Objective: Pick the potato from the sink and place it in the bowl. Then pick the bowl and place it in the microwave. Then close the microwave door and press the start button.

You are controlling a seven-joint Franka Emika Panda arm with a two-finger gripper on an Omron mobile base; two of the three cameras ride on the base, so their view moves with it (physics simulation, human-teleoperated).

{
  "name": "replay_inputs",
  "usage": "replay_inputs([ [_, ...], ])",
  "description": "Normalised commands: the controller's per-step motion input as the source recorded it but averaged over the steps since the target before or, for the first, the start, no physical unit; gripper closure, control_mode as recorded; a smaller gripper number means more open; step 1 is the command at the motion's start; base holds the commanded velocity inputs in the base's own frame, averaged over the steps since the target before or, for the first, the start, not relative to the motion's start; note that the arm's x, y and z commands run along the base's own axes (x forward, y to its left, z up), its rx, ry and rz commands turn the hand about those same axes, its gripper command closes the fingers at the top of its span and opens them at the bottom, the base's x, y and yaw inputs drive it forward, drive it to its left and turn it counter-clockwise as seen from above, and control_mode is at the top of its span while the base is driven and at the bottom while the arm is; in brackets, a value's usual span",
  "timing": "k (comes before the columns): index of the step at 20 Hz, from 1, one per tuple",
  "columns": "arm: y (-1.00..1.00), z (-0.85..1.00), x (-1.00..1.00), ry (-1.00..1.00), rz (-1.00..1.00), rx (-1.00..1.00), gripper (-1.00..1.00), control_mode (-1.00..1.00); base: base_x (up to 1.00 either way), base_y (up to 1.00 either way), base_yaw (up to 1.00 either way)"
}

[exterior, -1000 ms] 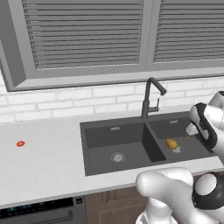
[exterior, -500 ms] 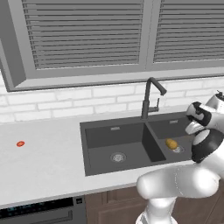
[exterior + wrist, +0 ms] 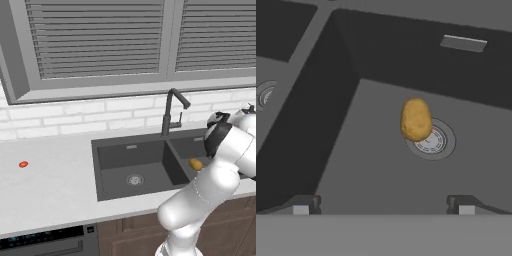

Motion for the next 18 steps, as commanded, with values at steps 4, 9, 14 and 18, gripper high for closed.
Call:
replay_inputs([
  [4, 0.0, -0.47, -0.01, 0.0, 0.0, 0.15, -1.0, -1.0, 0.0, 0.0, 0.0],
  [9, 0.0, -0.16, 0.0, 0.0, 0.0, 0.09, -1.0, -1.0, 0.0, 0.0, 0.0],
  [14, 0.0, -0.17, 0.0, 0.01, 0.0, 0.03, -1.0, -1.0, 0.0, 0.0, 0.0],
  [18, 0.03, -0.14, 0.05, 0.02, 0.0, 0.0, -1.0, -1.0, 0.0, 0.0, 0.0],
])
